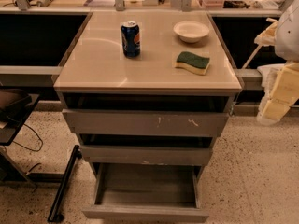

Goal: Close bottom drawer

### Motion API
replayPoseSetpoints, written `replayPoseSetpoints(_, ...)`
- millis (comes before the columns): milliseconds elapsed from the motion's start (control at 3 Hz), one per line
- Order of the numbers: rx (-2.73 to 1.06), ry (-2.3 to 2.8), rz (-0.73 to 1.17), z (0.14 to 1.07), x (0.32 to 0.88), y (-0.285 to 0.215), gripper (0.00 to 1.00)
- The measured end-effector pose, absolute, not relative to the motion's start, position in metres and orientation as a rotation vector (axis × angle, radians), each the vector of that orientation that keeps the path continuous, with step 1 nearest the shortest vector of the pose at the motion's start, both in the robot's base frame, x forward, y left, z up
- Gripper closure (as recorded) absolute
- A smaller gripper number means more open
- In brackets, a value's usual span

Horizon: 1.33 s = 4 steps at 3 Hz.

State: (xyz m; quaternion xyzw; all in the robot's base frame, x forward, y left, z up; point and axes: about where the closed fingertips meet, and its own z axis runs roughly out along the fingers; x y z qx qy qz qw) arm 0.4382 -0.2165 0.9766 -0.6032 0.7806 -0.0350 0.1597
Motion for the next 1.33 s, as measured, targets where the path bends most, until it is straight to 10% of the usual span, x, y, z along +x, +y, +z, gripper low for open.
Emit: replayPoseSetpoints(1333, -1.782, 1.995, 0.057, 0.888, 0.398, -0.202, 0.00)
